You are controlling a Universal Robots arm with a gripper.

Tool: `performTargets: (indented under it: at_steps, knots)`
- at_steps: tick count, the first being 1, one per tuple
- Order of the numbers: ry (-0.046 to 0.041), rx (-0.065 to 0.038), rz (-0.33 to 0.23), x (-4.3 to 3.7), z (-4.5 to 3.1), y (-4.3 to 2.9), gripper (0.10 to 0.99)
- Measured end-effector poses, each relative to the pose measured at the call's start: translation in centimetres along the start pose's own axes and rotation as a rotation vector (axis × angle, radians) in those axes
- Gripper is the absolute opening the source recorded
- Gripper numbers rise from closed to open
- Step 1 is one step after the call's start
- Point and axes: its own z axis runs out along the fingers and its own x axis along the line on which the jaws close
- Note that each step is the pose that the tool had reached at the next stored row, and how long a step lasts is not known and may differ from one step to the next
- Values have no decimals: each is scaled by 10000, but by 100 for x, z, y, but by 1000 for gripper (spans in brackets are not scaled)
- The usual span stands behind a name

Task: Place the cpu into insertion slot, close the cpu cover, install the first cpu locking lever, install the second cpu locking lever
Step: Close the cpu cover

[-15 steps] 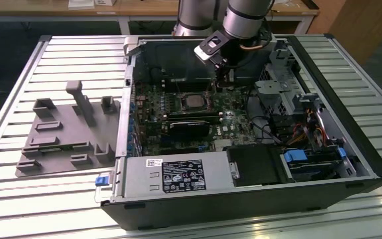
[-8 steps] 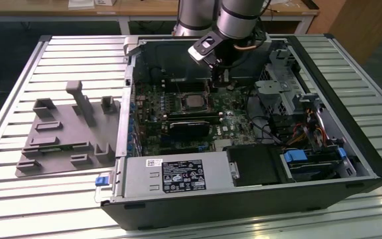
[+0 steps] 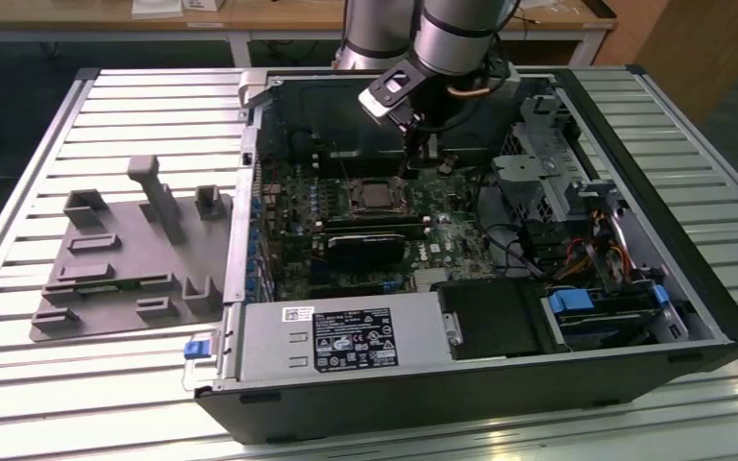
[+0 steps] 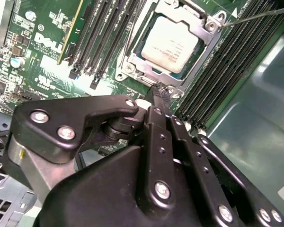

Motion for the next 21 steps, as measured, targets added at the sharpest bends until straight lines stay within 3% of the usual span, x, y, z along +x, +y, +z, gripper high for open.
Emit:
performTargets:
  at_steps: [3, 6, 21]
  knots:
    - [51, -182, -43, -1, 11, -21, 102]
    - [81, -295, -126, -2, 19, -35, 102]
    - [263, -337, -810, -15, 73, -136, 102]
